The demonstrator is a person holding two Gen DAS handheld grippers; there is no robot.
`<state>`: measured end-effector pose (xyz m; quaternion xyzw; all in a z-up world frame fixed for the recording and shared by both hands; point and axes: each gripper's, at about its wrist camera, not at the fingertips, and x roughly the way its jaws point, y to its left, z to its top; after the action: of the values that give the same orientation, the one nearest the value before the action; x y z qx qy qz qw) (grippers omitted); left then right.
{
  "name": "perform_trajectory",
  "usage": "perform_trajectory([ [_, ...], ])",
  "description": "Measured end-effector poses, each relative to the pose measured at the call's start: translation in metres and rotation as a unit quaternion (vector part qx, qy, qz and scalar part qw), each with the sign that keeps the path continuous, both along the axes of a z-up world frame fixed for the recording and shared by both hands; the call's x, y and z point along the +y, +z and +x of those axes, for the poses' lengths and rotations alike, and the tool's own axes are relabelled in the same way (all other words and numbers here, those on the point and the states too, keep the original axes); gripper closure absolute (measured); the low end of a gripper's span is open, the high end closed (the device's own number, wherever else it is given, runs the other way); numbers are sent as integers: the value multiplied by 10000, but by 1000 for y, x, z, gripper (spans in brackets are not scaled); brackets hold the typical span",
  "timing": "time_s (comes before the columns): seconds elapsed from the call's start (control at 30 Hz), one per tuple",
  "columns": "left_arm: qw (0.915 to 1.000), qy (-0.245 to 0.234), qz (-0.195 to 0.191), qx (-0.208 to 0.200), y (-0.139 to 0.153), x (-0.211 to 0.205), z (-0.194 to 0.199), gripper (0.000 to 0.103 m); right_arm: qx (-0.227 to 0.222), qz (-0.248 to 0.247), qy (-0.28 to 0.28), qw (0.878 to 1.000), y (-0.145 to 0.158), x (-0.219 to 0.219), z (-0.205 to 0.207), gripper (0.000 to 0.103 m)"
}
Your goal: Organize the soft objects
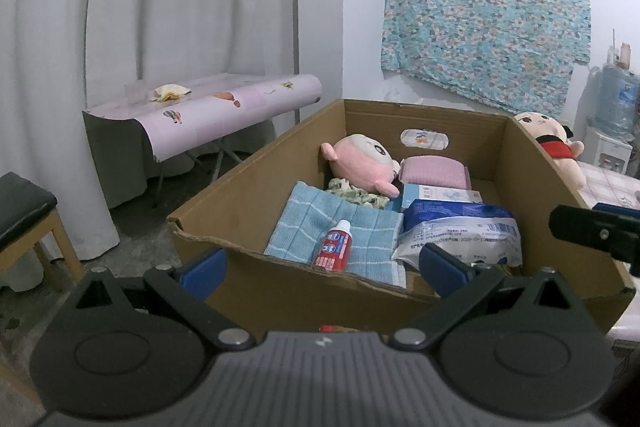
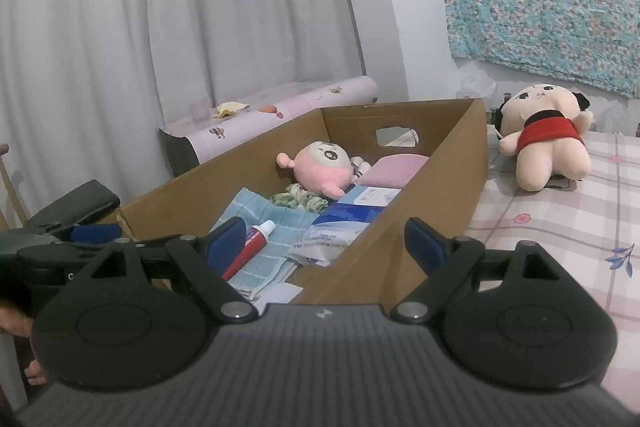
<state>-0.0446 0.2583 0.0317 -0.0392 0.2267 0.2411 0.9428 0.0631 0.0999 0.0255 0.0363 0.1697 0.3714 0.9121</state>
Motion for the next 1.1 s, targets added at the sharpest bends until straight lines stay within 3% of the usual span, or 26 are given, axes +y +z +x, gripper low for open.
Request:
perform_trajectory([
  [0.2,9999,80,-48,118,3,-4,4,0,7,11,-75,10000,-1,-4,0,16],
  [0.37,9992,132,-370,-99,-1,-1,1,0,86,-82,-227,9997,-3,-10,-3,16],
  [0.57,9960,482,-712,-255,-7,-3,-7,0,394,373,-404,9977,-2,-36,-4,16],
  [0.77,9980,564,-267,-79,-1,-15,-3,0,408,537,-400,9969,-1,-43,-12,16],
  [1.1,9978,583,-309,11,3,-11,-2,0,396,328,-413,9978,0,-33,-14,16],
])
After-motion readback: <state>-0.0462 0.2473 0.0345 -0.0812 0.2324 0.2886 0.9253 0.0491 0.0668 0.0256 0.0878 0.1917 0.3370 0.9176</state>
